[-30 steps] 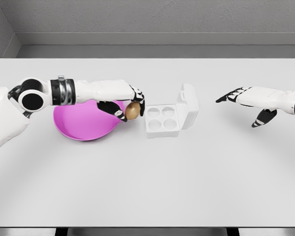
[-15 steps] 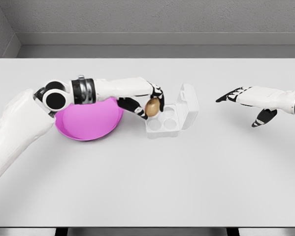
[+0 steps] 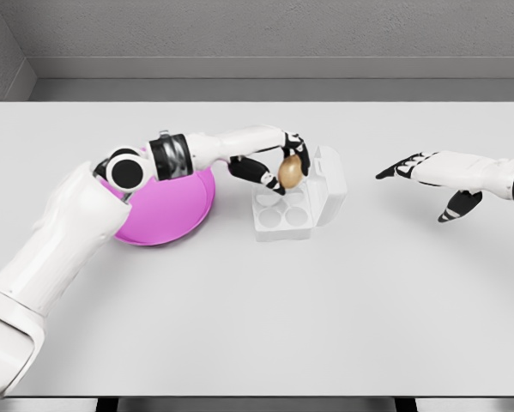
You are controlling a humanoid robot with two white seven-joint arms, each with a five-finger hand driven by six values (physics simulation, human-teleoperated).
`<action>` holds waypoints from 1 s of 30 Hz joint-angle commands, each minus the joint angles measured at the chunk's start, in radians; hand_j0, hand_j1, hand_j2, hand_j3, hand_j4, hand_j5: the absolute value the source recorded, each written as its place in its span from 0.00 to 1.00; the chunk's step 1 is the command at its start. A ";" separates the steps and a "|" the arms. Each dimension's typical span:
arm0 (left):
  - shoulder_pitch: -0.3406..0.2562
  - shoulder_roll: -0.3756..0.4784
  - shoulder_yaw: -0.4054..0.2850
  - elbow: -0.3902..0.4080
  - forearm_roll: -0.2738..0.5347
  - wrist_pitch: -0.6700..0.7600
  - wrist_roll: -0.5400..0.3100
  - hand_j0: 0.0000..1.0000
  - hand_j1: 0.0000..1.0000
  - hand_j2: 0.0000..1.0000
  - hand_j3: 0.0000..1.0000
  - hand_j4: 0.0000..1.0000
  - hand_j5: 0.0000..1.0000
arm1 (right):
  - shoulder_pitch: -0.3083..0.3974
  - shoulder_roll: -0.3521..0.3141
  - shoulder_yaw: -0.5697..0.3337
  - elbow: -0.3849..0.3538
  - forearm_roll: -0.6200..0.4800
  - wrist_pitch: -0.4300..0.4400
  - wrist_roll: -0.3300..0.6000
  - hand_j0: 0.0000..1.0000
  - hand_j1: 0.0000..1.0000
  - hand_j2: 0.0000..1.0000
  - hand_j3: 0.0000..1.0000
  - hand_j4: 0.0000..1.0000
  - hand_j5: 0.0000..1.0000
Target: Pack egg into the box and close the box lid
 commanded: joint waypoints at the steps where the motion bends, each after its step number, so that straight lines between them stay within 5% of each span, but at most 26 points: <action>1: 0.000 -0.023 0.026 0.024 0.009 0.001 0.005 0.44 0.44 0.44 0.44 0.44 0.44 | 0.000 -0.001 0.000 0.000 -0.003 0.001 0.000 1.00 1.00 1.00 1.00 1.00 1.00; 8: 0.011 -0.049 0.090 0.058 0.007 -0.013 0.009 0.44 0.44 0.44 0.44 0.44 0.44 | 0.000 -0.001 0.000 0.000 -0.003 0.001 0.000 1.00 1.00 1.00 1.00 1.00 1.00; 16: 0.017 -0.058 0.090 0.087 0.007 -0.033 0.118 0.43 0.43 0.43 0.43 0.43 0.43 | 0.002 -0.001 0.000 -0.002 -0.003 0.001 0.000 1.00 1.00 1.00 1.00 1.00 1.00; 30: 0.038 -0.122 0.090 0.176 0.010 -0.043 0.143 0.44 0.44 0.44 0.44 0.44 0.44 | 0.002 -0.001 0.000 -0.002 -0.003 0.001 0.000 1.00 1.00 1.00 1.00 1.00 1.00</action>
